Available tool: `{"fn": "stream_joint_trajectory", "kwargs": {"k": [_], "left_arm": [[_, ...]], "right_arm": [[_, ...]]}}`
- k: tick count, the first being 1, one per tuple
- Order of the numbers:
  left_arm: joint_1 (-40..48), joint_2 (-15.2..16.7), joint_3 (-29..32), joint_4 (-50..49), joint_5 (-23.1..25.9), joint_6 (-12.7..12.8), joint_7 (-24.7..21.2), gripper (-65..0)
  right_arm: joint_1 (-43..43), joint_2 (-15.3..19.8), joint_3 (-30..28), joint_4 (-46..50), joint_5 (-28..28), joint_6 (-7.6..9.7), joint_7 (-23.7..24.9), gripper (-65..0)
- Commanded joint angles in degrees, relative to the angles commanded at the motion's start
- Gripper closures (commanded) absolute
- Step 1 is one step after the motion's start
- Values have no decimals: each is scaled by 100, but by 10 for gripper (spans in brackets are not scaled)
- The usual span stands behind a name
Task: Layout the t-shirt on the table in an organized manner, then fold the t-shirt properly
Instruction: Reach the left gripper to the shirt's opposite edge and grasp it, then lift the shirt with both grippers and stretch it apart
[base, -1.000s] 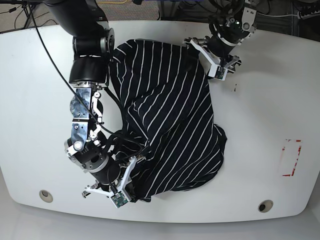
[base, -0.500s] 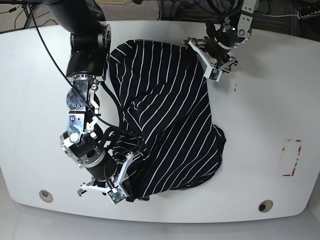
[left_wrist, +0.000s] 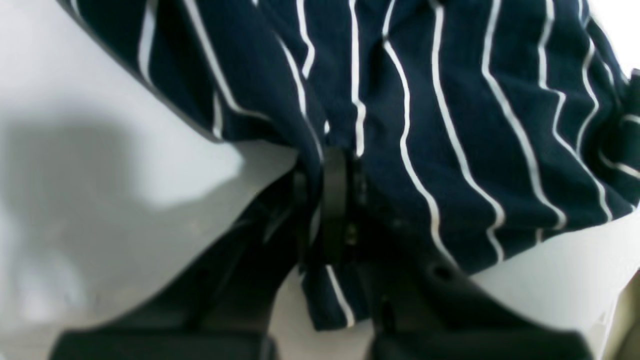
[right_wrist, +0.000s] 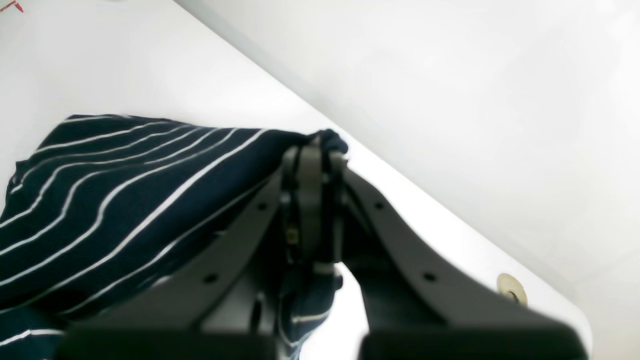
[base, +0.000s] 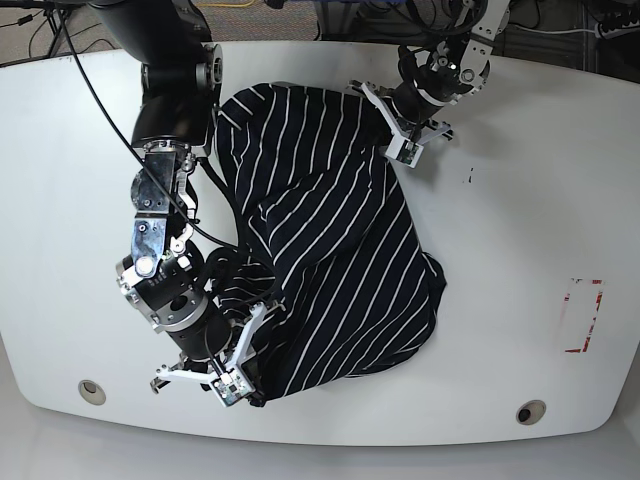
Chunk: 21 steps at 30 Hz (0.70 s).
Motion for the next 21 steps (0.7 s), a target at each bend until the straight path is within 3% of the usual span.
{"fn": "stream_joint_trajectory", "kwargs": {"k": [8, 17, 21], "left_arm": [[114, -501, -536, 677, -26, 0, 9, 0], [571, -1143, -1732, 1407, -79, -9, 9, 0], [642, -1266, -2224, 1776, -299, -18, 9, 0]], "right_arm": [[158, 220, 9, -9, 0, -26, 0, 0], [642, 422, 9, -440, 0, -26, 0, 0], [932, 422, 9, -686, 0, -26, 0, 0]]}}
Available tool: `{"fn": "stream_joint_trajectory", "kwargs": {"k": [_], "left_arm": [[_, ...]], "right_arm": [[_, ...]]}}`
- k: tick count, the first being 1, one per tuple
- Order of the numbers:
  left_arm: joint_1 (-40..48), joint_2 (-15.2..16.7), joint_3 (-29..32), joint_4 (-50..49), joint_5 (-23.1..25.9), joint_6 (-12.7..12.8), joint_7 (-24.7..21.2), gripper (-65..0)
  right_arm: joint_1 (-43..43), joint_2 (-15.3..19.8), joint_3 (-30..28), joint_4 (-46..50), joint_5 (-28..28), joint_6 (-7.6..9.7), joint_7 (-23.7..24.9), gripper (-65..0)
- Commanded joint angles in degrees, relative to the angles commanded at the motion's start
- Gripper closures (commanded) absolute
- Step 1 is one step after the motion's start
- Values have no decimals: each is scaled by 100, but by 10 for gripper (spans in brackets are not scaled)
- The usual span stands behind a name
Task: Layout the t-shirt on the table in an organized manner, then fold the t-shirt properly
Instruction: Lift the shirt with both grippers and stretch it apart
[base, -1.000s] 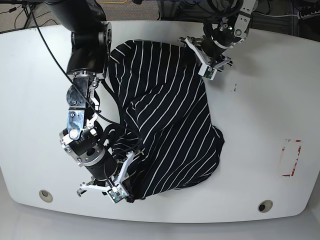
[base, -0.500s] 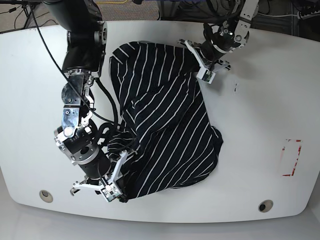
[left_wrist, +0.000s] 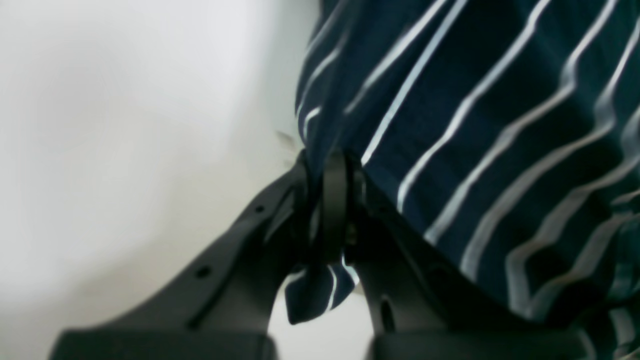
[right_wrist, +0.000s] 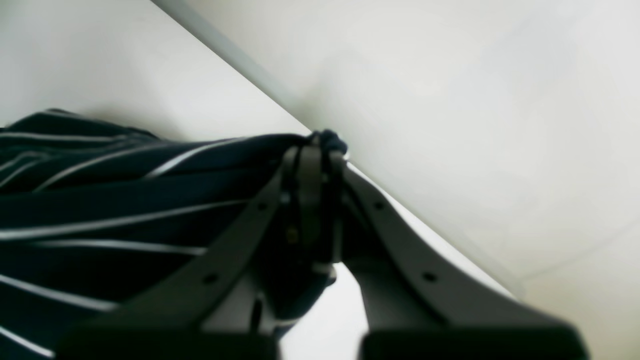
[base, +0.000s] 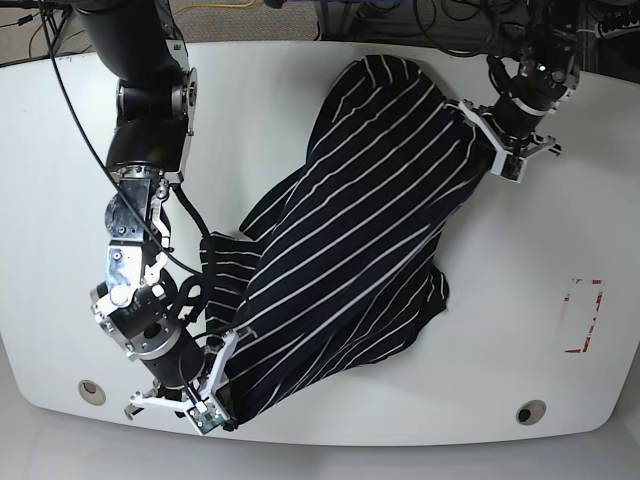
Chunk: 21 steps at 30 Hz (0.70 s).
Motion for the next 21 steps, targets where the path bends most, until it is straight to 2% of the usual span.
{"fn": "stream_joint_trajectory", "kwargs": {"k": [5, 9, 12, 15, 19, 21], "left_arm": [[-527, -44, -422, 114, -369, 0, 88, 0], [-1231, -255, -774, 114, -712, -26, 633, 0], [-1855, -422, -976, 105, -1099, -237, 967, 0], [-2435, -791, -1116, 79, -1380, -466, 1231, 0], [-3323, -1090, -1178, 79, -1486, -642, 1495, 0], [-3956, -1240, -1178, 88, -1512, -721, 1846, 0]], "right_arm": [[378, 0, -9, -97, 0, 0, 0, 0], [747, 0, -26, -193, 0, 0, 0, 0], [1029, 9, -26, -229, 0, 0, 0, 0], [1301, 9, -35, -229, 0, 9, -9, 0], [1732, 97, -44, -264, 0, 9, -220, 0], [2048, 185, -44, -316, 0, 53, -431, 0]]}}
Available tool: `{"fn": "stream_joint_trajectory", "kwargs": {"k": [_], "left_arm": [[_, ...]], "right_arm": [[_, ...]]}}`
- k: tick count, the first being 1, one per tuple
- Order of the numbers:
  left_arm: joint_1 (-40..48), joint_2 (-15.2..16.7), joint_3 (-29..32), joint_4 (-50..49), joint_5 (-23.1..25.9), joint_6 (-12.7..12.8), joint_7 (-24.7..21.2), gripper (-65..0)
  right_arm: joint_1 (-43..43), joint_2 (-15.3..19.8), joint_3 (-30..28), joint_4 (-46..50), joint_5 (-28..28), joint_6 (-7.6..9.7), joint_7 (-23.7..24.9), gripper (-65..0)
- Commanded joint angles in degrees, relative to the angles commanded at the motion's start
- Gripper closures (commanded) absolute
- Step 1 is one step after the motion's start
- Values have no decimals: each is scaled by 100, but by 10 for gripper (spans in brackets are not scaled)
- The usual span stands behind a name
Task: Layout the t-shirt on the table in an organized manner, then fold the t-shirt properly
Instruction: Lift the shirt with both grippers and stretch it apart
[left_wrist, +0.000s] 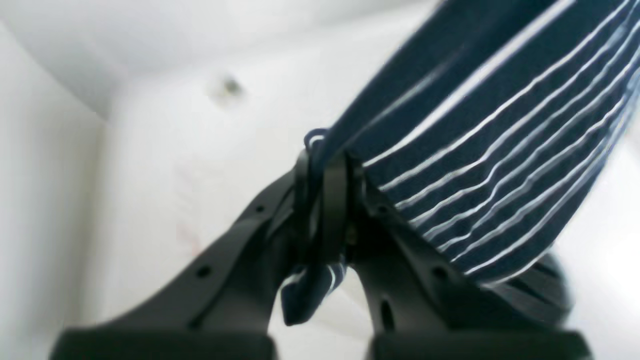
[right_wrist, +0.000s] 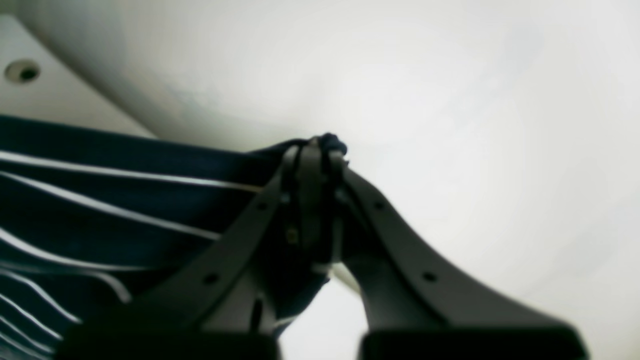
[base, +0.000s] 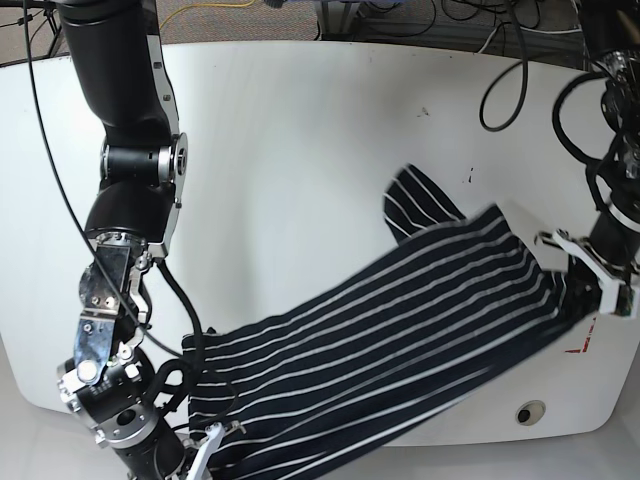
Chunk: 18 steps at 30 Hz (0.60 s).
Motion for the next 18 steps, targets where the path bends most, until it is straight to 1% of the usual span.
{"fn": "stream_joint_trajectory", "kwargs": {"k": [1, 3, 4, 6, 8, 10, 11, 12, 14, 16, 18], "left_arm": [[-158, -44, 0, 0, 0, 0, 97, 0], [-862, -167, 0, -9, -9, -9, 492, 0], [-1108, -202, 0, -9, -9, -35, 615, 0], [-1565, -220, 0, -9, -9, -185, 870, 0], [-1934, -220, 0, -9, -9, -387, 1160, 0], [-2312, -193, 0, -9, -9, -589, 1574, 0], [-2409, -185, 0, -9, -9, -651, 1714, 0], [-2541, -176, 0, -9, -9, -756, 2004, 0], [-2567, -149, 0, -9, -9, -870, 2224, 0], [-2532, 53, 0, 0, -18, -1011, 2303, 0], [-2277, 158, -9, 0, -9, -1178, 2347, 0]], "right_arm": [[70, 9, 0, 0, 0, 0, -53, 0], [352, 26, 0, 18, 0, 0, -202, 0], [440, 26, 0, 18, 0, 0, -255, -2], [624, 123, 0, 18, 0, 0, -378, -2], [756, 176, 0, 18, 0, 0, -475, -2], [826, 229, 9, 70, 0, 0, -580, -2], [826, 229, 26, 114, 0, 0, -607, -2], [818, 273, 35, 237, 0, 0, -703, -2], [738, 352, 35, 378, 0, 0, -809, -2], [475, 413, 35, 563, 0, 9, -879, -2], [123, 440, 44, 818, 0, 9, -897, -2]]}}
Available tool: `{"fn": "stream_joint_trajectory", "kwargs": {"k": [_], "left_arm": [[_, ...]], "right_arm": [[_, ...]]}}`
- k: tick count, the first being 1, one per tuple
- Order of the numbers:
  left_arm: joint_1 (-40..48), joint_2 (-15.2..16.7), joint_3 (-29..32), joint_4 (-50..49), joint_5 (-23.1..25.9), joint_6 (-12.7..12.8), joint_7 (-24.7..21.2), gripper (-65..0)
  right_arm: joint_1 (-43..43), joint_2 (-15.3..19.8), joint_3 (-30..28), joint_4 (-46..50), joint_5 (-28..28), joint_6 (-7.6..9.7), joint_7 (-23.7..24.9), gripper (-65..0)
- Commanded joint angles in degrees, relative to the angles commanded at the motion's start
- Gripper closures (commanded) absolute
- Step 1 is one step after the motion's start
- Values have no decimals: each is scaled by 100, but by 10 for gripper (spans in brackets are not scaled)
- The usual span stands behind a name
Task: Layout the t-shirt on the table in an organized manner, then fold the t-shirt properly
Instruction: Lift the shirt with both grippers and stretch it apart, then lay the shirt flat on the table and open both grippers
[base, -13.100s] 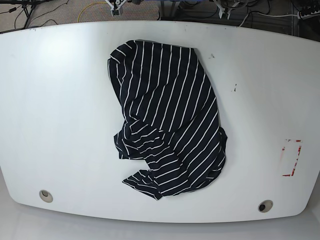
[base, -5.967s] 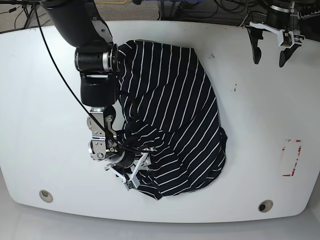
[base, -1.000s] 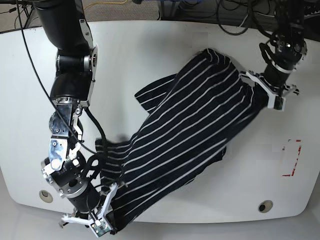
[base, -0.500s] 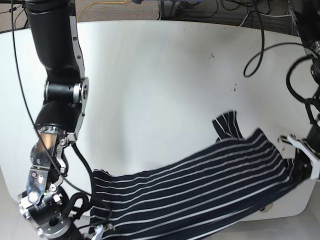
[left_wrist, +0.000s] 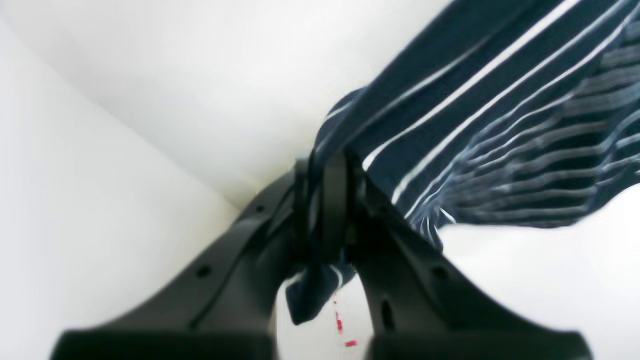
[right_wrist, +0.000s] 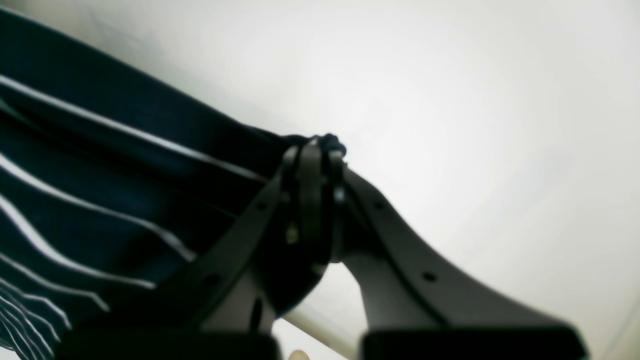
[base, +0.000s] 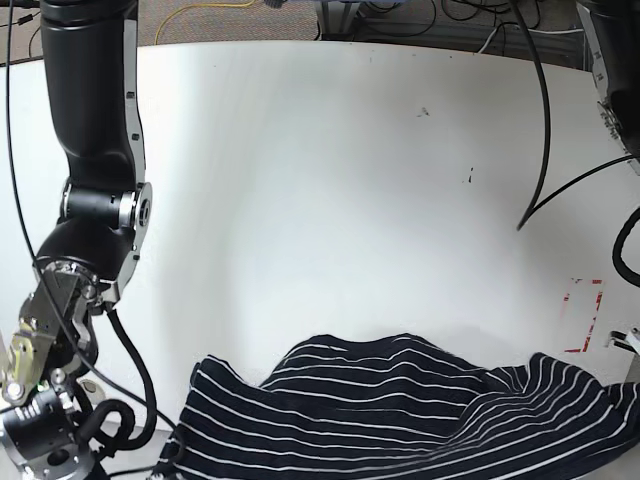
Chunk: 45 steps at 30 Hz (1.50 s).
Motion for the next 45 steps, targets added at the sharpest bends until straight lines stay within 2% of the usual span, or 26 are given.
{"fn": "stream_joint_trajectory", "kwargs": {"k": [6, 8, 15, 21, 23, 25, 28, 34, 41, 45], "left_arm": [[949, 35, 0, -9, 0, -360, 132, 0], [1512, 44, 0, -9, 0, -501, 123, 0], [2989, 44, -88, 0, 0, -782, 97, 0], [4000, 44, -369, -9, 9, -1055, 97, 0], [4290, 44, -422, -9, 9, -1125, 97, 0], [4536, 44, -422, -9, 35, -1160, 97, 0], [4800, 44, -431, -18, 44, -1169, 97, 0], [5345, 26, -440, -18, 44, -1169, 97, 0], [5881, 0, -484, -18, 53, -1169, 97, 0], [6207, 18, -721, -18, 369, -1169, 97, 0]], "right_arm": [[-1407, 141, 211, 853, 0, 0, -35, -2], [-2110, 141, 360, 1169, 0, 0, -44, -2], [-3895, 132, 941, 1433, 35, 0, -26, -2], [-4993, -193, 1530, 1433, 44, 18, -26, -2], [-5327, -308, 1635, 1433, 44, 105, -26, -2], [-5679, -431, 1767, 1442, 44, 211, -26, -2], [-5996, -651, 1960, 1442, 35, 281, -18, -2], [-6505, -1046, 2251, 1442, 26, 281, -18, -2], [-6998, -1204, 2259, 1433, 35, 281, -18, 0], [-7262, -1319, 2259, 1424, 26, 281, -18, 0]]}}
